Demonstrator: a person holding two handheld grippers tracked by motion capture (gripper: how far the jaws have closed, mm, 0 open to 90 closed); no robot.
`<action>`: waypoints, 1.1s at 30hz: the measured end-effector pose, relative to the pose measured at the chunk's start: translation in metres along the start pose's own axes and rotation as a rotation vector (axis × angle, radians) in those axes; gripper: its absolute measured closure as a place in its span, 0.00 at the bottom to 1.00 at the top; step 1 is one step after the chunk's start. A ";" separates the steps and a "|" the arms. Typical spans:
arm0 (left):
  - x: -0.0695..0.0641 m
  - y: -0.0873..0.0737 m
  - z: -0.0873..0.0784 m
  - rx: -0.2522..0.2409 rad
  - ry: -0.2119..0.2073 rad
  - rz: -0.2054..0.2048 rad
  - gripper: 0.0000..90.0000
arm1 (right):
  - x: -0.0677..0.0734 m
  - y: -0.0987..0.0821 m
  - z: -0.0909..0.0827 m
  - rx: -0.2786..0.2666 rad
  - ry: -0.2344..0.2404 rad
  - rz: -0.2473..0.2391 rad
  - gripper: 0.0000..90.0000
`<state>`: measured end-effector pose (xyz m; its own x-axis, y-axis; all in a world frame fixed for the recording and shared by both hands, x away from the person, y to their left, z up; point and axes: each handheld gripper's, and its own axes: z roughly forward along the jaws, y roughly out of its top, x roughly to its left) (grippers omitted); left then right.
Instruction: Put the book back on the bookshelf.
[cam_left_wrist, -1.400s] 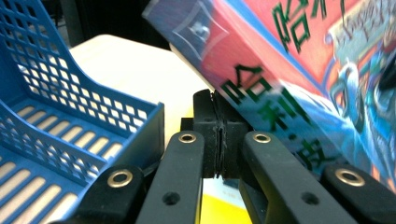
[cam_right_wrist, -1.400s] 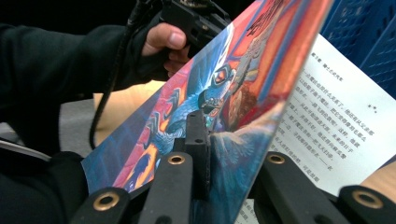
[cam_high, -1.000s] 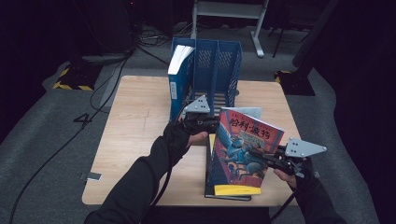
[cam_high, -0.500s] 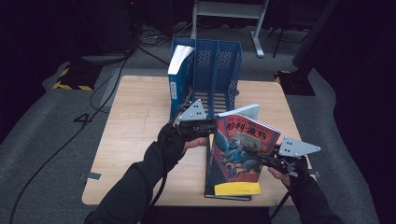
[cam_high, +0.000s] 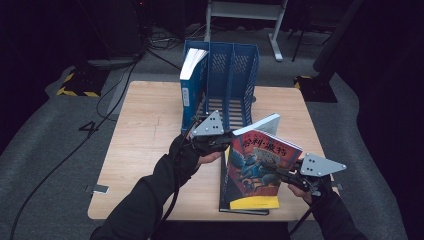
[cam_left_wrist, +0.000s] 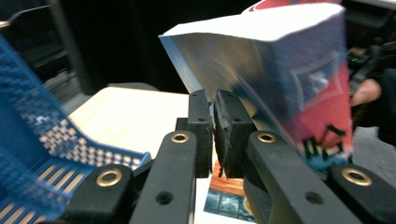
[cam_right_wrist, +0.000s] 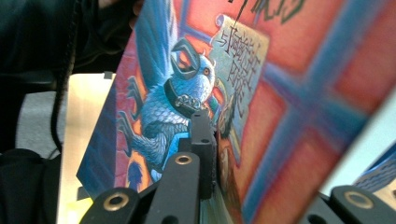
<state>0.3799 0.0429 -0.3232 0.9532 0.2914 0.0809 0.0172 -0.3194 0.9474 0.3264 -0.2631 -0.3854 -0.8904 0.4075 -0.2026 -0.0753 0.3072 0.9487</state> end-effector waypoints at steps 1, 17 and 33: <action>0.000 0.000 0.000 0.000 0.000 0.000 0.95 | 0.001 0.000 0.000 0.000 -0.012 -0.002 0.94; -0.012 0.001 -0.011 -0.026 0.027 0.030 0.77 | 0.005 0.002 -0.001 -0.033 -0.032 -0.020 0.97; -0.034 -0.033 -0.031 0.107 0.199 0.033 0.37 | 0.015 0.002 -0.011 -0.030 -0.007 -0.052 0.97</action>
<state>0.3379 0.0714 -0.3476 0.8754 0.4482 0.1809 0.0291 -0.4224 0.9059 0.3077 -0.2656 -0.3835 -0.8819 0.3976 -0.2534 -0.1348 0.3024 0.9436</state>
